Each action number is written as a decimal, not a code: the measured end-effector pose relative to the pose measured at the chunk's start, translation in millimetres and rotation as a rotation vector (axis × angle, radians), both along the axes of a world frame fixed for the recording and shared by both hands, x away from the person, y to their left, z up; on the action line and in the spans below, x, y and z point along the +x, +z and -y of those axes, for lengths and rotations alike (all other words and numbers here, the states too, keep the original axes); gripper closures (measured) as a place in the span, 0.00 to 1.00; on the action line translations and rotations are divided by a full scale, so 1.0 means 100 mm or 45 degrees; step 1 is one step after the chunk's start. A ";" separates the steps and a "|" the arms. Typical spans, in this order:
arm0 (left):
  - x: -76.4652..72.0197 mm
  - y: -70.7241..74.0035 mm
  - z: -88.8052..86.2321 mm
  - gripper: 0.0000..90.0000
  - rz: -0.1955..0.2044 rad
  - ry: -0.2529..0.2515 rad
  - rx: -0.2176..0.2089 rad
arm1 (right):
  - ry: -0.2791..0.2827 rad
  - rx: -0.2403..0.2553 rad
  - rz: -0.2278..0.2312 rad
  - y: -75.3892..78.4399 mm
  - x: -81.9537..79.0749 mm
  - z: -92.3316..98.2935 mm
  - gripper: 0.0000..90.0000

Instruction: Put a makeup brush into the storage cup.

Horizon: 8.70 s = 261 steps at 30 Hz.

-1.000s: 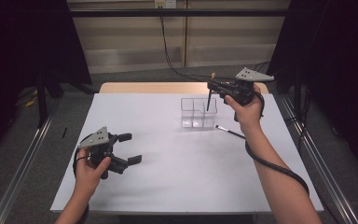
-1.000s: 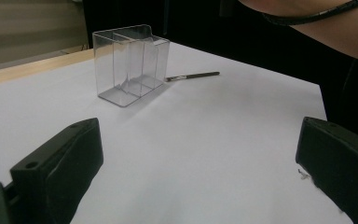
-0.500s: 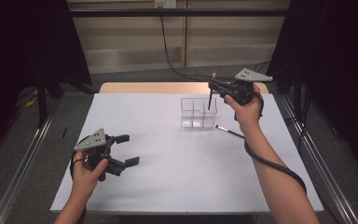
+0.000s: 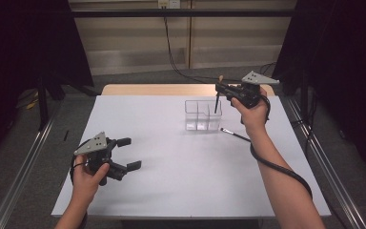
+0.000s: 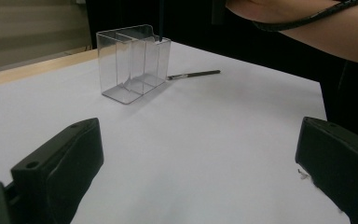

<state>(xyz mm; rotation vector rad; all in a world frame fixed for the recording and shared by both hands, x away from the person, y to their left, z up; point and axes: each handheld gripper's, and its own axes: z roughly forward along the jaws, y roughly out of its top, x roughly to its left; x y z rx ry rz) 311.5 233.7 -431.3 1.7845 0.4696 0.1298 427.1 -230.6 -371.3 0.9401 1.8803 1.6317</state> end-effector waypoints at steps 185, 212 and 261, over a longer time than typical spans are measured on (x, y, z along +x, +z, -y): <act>-0.32 -0.14 -0.41 0.01 0.021 0.162 0.025 | 0.170 -0.048 -0.125 -0.77 -1.59 0.65 0.02; -0.28 -0.15 -0.40 0.01 0.031 0.159 0.031 | 0.142 -0.063 -0.109 -0.76 -1.68 0.77 0.02; -0.25 -0.15 -0.33 0.01 0.022 0.135 0.025 | 0.068 -0.106 -0.096 -0.59 -0.98 0.68 0.03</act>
